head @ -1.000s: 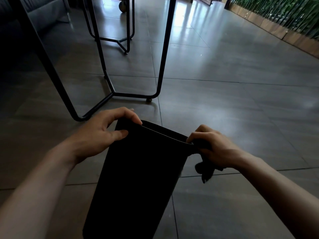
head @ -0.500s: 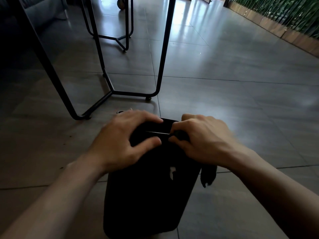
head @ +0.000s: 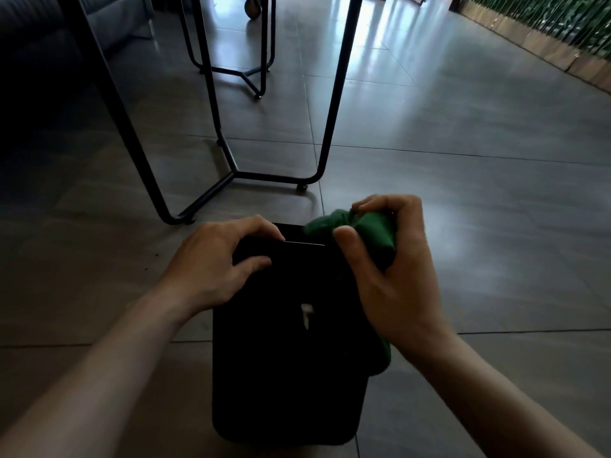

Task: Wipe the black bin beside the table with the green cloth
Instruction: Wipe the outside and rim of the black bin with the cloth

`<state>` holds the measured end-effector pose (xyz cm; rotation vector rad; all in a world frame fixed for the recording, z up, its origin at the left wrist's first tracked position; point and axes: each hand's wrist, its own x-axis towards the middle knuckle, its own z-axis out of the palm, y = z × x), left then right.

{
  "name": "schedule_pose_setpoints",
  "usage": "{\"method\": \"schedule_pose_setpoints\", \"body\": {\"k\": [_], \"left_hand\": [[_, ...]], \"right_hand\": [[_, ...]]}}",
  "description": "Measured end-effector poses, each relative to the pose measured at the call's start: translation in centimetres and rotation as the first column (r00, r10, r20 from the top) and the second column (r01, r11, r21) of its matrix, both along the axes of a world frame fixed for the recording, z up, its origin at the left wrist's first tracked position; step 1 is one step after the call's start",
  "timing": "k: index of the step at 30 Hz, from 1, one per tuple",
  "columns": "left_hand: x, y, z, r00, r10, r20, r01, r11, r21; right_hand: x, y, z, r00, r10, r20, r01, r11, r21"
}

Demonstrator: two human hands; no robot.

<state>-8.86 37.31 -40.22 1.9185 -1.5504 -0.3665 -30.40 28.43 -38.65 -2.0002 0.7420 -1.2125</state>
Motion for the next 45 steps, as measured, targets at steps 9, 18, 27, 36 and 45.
{"method": "schedule_pose_setpoints", "body": {"k": [9, 18, 27, 36, 45], "left_hand": [[0.4, -0.5, -0.6, 0.997, -0.01, -0.077, 0.01, 1.0, -0.003], [0.5, -0.2, -0.7, 0.988, -0.02, -0.151, 0.024, 0.999, 0.022], [1.0, -0.4, -1.1, 0.988, -0.032, -0.154, 0.035, 0.999, 0.016], [1.3, -0.7, -1.7, 0.985, -0.062, -0.161, 0.069, 0.997, 0.035], [1.5, -0.9, -2.2, 0.986, -0.054, -0.155, 0.057, 0.998, 0.015]], "right_hand": [[-0.8, 3.1, -11.1, 0.609, -0.153, -0.778, -0.546, 0.631, -0.551], [-3.1, 0.9, -11.9, 0.694, -0.13, -0.709, -0.633, 0.359, -0.686], [-2.0, 3.5, -14.8, 0.74, -0.147, -0.656, -0.539, 0.454, -0.71], [-1.1, -0.5, -10.6, 0.826, -0.118, -0.551, -0.359, 0.644, -0.675], [-4.0, 5.3, -17.8, 0.629, -0.082, -0.773, -0.709, 0.35, -0.613]]}}
